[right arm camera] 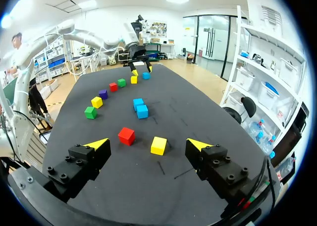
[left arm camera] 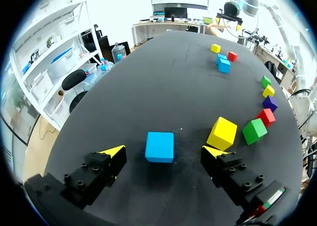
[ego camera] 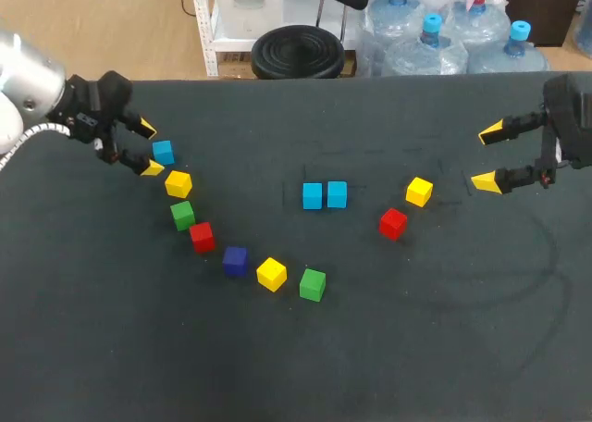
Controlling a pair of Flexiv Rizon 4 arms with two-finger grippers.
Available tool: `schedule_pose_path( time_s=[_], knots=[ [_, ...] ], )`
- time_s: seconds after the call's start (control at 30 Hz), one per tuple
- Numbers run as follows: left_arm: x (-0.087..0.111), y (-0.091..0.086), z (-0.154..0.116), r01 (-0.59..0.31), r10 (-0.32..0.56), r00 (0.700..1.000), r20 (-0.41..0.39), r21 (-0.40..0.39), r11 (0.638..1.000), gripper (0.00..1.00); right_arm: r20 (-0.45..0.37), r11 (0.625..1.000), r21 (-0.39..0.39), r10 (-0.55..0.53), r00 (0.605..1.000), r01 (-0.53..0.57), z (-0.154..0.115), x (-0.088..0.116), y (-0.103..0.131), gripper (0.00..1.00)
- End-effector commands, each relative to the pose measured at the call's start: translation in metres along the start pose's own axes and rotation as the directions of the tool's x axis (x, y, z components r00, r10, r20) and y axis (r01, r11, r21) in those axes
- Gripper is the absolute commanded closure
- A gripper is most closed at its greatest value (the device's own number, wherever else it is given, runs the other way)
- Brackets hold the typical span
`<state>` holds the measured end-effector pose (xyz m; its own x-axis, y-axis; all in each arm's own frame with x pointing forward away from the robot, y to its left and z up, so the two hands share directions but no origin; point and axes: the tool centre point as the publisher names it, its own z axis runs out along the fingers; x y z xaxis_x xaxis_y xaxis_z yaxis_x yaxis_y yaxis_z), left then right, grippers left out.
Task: Place the blue cubes, place green cubes on the blue cubes, place the yellow cubes on the green cubes, then place the red cubes on the yellow cubes, and place purple cube on the red cubes.
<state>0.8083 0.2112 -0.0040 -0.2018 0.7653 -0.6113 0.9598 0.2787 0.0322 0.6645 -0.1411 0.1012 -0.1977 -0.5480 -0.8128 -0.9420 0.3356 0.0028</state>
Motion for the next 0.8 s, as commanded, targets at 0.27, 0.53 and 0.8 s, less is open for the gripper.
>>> schedule_pose_path(
  time_s=[0.27,0.53,0.8],
  knots=[
    [0.0014,0.0086,0.0076,-0.004,0.004,1.0,-0.004,0.022,1.0,0.09,0.002,1.0,0.0,-0.001,1.0,0.001,0.0006,0.0002,-0.0003,0.0],
    [0.0016,0.0101,0.0079,0.001,-0.001,1.0,-0.003,0.026,1.0,0.56,0.002,1.0,0.0,-0.001,1.0,0.001,0.0006,0.0002,-0.0003,0.0],
    [-0.0019,0.0096,0.0072,0.005,-0.005,1.0,0.005,0.025,1.0,1.0,0.002,1.0,0.0,-0.001,1.0,0.001,0.0006,0.0002,-0.0003,0.0]
  ],
)
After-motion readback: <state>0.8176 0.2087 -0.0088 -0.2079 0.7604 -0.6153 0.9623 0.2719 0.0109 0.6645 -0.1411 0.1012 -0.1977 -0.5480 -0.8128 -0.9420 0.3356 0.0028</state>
